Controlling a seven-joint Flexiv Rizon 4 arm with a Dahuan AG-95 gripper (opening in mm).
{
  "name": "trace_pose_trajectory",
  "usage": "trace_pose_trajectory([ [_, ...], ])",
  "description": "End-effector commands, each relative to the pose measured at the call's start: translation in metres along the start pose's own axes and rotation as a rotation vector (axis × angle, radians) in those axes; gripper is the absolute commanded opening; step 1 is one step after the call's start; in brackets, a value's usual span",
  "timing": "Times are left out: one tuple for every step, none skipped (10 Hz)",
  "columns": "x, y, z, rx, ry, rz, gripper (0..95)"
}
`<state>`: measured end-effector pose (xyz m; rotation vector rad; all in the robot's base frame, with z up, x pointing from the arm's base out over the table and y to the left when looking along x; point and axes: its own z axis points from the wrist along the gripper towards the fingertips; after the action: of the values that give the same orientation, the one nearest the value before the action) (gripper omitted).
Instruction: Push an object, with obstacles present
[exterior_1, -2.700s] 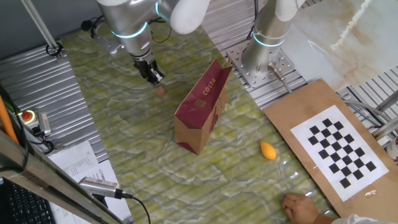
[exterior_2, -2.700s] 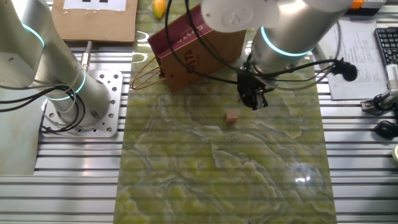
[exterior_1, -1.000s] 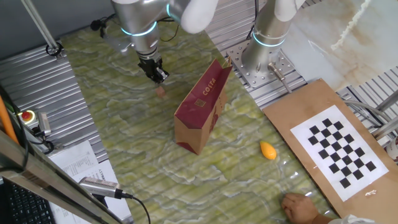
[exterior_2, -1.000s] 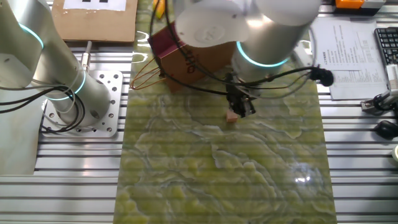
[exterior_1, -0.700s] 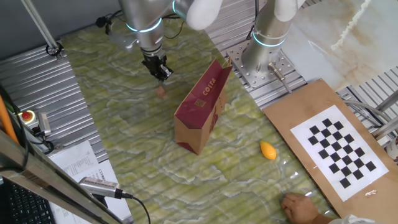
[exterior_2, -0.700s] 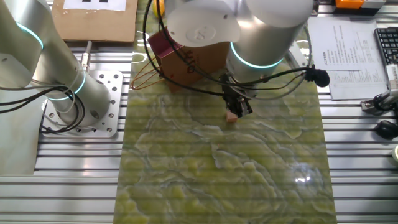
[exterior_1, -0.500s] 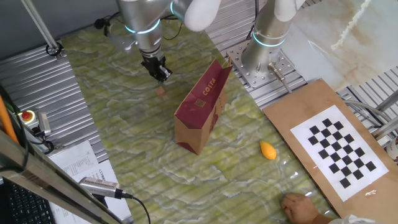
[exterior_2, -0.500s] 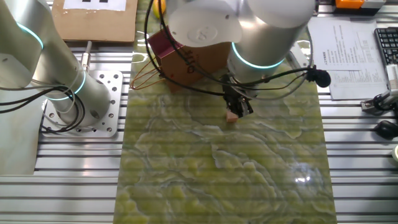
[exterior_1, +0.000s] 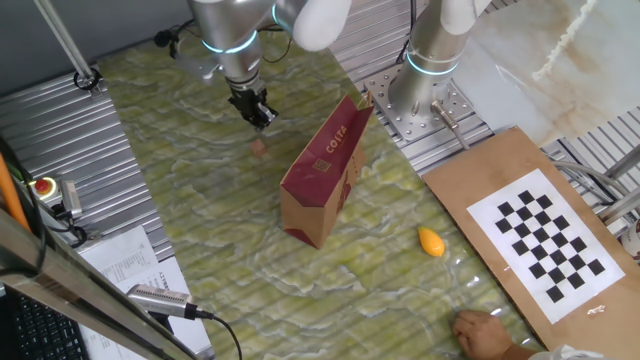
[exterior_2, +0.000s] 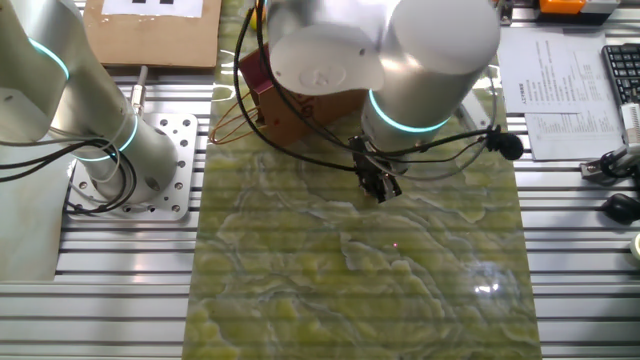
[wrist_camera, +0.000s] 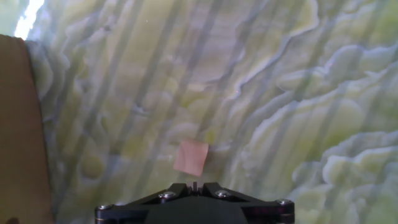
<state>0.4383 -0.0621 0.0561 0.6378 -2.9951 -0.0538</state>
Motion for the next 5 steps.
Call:
trace_pose_trajectory([
  [0.0009,0.0010,-0.0009,-0.014,0.020,0.025,0.0],
  [0.0009,0.0010,-0.0009,-0.024,0.009,0.016,0.0],
  [0.0009,0.0010,-0.0009,-0.038,0.003,0.011,0.0],
  [0.0009,0.0010,-0.0009,-0.039,0.008,0.005,0.0],
  [0.0009,0.0010,-0.0009,-0.040,0.021,0.014,0.0],
])
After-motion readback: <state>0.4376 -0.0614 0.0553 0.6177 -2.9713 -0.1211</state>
